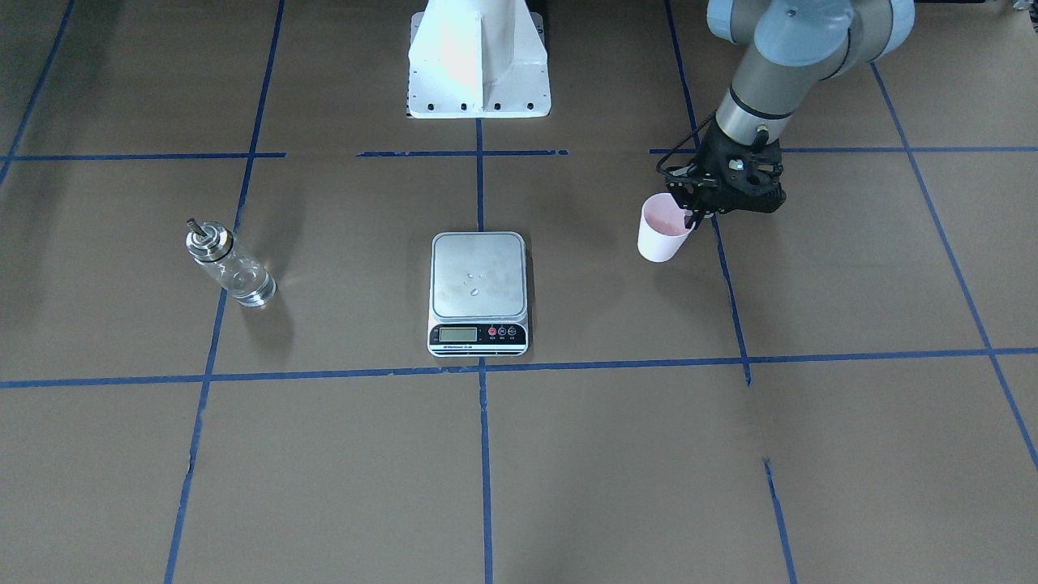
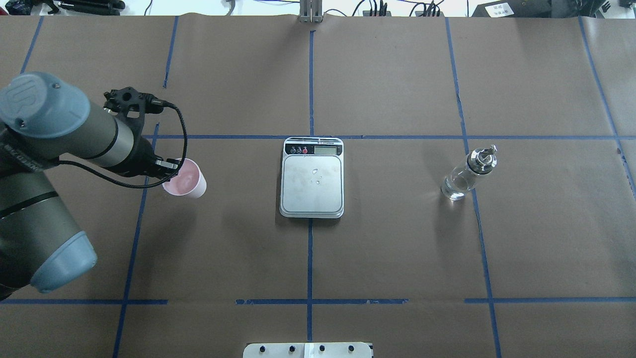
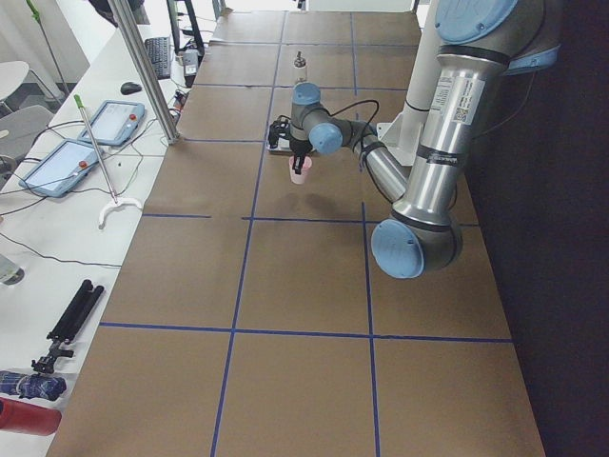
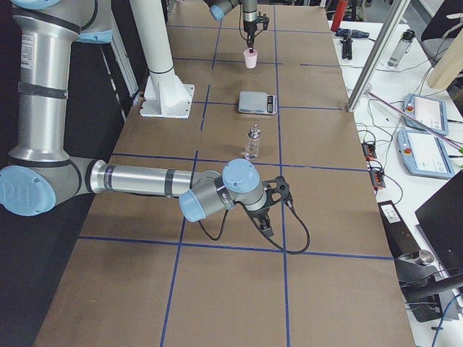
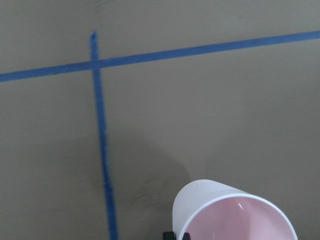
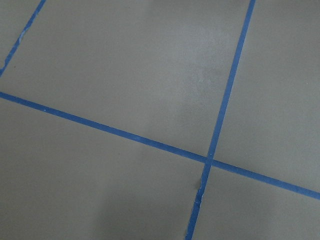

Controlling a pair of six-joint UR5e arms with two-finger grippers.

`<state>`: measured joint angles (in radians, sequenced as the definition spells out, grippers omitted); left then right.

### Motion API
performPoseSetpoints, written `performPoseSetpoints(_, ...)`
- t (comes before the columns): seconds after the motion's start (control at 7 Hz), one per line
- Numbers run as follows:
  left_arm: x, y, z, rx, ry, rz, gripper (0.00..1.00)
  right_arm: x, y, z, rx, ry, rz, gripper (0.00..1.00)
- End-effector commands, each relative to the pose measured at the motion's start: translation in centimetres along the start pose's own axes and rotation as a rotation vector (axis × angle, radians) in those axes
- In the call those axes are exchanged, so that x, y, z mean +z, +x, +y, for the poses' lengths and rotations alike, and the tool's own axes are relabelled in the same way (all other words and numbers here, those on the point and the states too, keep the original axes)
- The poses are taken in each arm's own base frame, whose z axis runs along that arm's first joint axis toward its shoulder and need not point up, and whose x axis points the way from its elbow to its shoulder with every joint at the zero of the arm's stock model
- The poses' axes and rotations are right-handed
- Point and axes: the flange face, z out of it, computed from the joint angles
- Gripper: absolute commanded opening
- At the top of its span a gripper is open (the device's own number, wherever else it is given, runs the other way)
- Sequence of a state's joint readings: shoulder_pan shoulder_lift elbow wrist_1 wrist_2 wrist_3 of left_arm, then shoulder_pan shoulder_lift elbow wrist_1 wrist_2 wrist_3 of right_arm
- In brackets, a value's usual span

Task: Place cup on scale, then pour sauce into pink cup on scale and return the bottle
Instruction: 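Carry the pink cup with the left gripper onto the scale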

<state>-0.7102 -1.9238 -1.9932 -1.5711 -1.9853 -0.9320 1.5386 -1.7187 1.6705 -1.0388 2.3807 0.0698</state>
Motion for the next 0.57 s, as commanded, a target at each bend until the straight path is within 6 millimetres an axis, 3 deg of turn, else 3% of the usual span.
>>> performPoseSetpoints(0.0, -1.8, 5.8, -2.7, -0.001, -0.011, 0.020, 0.00, 0.0, 0.0, 0.1, 0.001, 0.000, 0.000, 1.00)
performPoseSetpoints(0.43, -0.2, 13.3, -7.3, -0.106, -0.046, 0.046, 0.00, 0.0, 0.0, 0.1, 0.002, -0.001, 0.000, 1.00)
